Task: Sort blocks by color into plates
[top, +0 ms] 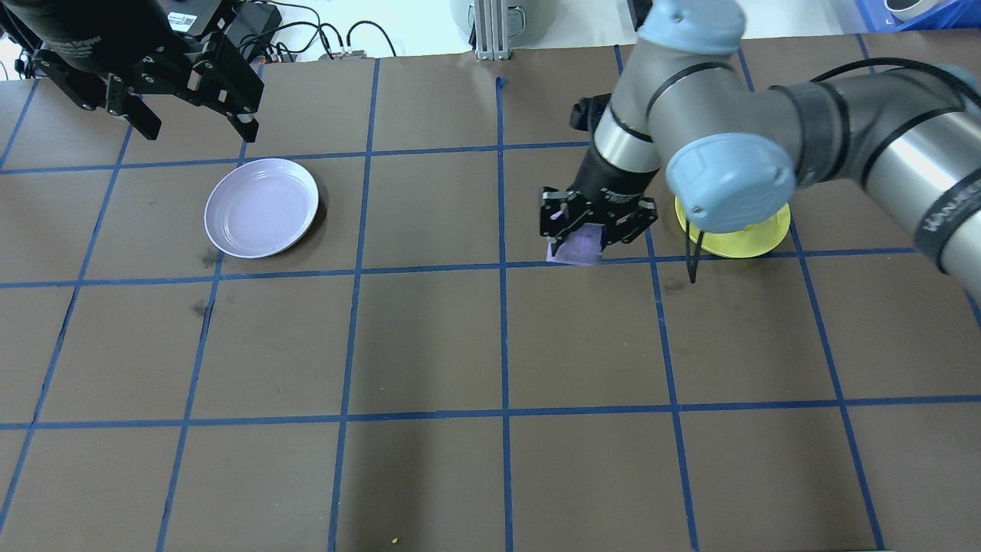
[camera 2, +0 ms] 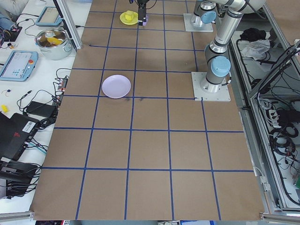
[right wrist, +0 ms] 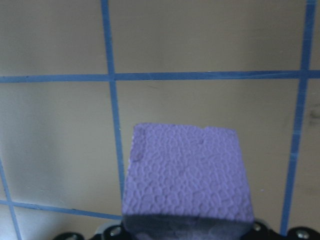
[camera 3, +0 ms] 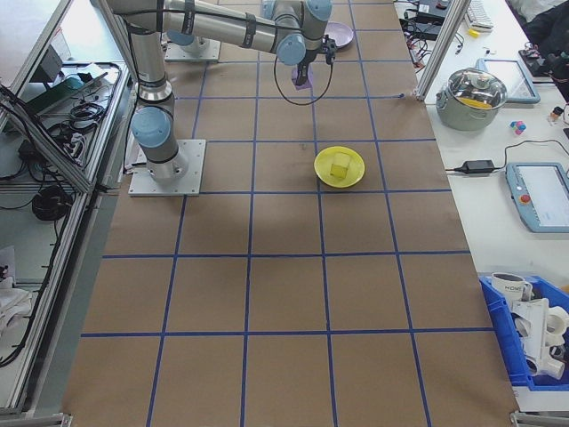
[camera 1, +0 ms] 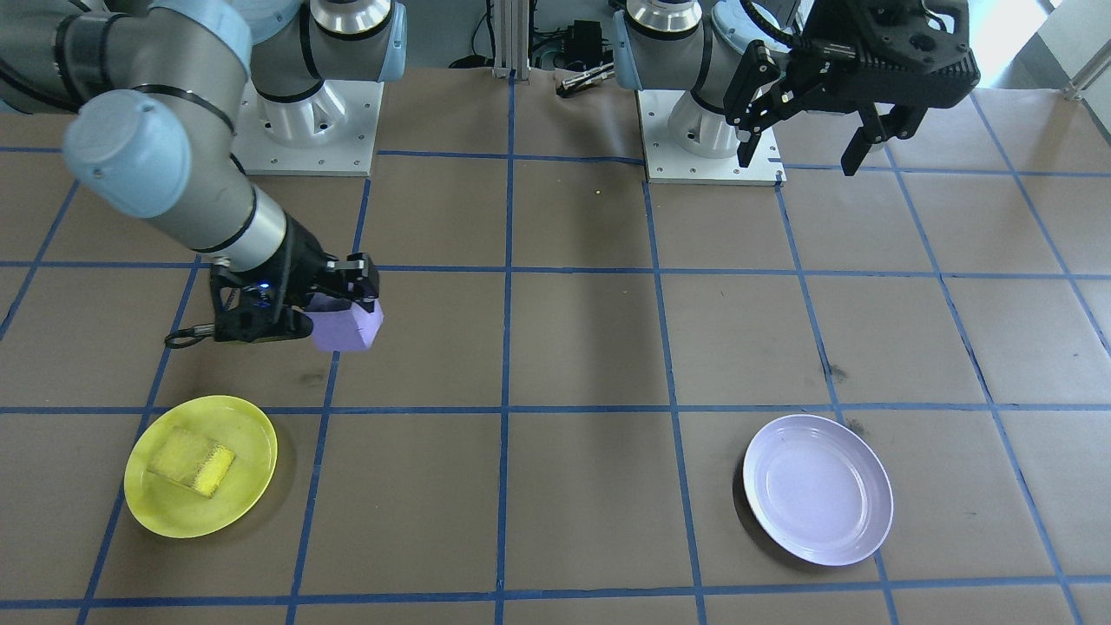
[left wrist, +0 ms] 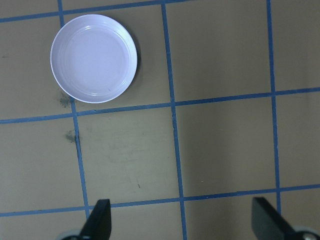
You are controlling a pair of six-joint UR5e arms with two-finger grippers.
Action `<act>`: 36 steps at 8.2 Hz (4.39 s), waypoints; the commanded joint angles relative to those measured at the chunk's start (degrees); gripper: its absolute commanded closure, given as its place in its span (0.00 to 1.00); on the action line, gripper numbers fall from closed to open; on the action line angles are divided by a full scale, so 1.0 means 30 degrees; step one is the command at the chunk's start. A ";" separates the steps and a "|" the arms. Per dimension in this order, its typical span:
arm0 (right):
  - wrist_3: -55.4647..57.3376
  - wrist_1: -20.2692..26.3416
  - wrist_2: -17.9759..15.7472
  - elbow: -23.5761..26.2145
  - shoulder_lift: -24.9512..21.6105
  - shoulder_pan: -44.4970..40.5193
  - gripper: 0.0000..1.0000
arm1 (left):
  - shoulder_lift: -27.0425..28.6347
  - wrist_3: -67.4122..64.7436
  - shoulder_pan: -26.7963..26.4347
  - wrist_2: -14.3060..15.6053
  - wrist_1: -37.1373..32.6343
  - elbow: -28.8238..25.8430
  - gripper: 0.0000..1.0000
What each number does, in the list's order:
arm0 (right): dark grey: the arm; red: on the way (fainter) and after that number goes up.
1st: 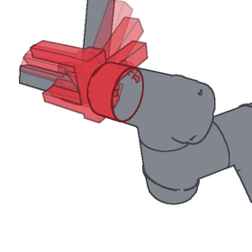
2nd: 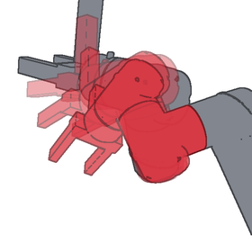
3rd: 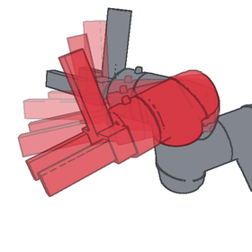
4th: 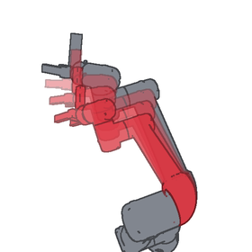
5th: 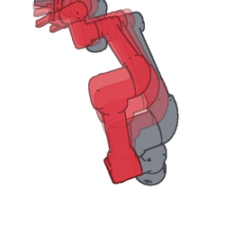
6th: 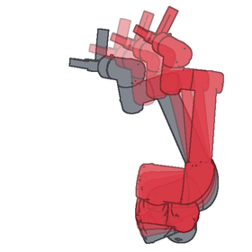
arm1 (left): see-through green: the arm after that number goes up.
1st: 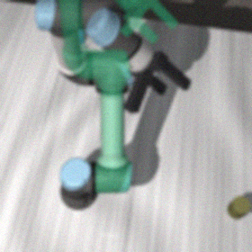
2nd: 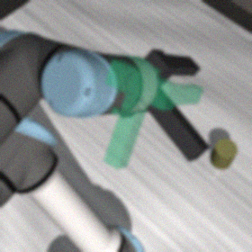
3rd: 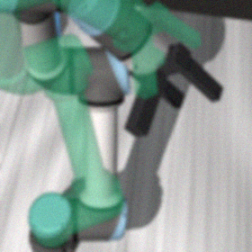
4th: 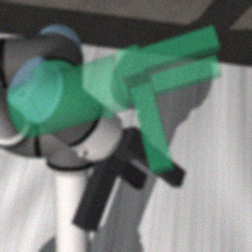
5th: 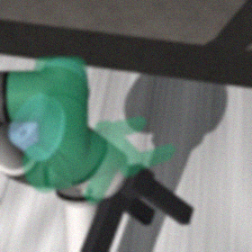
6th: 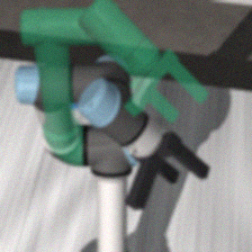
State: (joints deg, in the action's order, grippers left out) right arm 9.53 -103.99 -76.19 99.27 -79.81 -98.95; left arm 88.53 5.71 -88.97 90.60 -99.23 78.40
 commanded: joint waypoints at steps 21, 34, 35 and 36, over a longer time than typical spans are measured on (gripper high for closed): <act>-0.1472 0.1427 -0.5388 -0.1890 -0.0729 0.1629 0.01 | 0.2711 -0.1773 -0.0484 -0.0170 0.0908 -0.0119 0.00; -0.5399 0.1505 -0.5424 -0.1539 -0.4248 0.3335 0.00 | 0.6523 -0.3223 -0.4121 -0.1811 1.0137 0.7732 0.00; -0.5315 0.1876 -0.5394 -0.1510 -0.4218 0.3306 0.00 | 0.6583 -0.3048 -0.4121 -0.1753 1.0282 0.8198 0.00; -0.5169 0.1879 -0.5393 -0.1336 -0.4218 0.3218 0.00 | 0.6584 -0.3018 -0.4092 -0.1607 1.0979 0.8580 0.00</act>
State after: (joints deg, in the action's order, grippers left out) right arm -6.45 -98.51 -92.56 94.69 -92.55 -88.99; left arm 107.95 -3.68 -101.21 85.31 -68.61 102.08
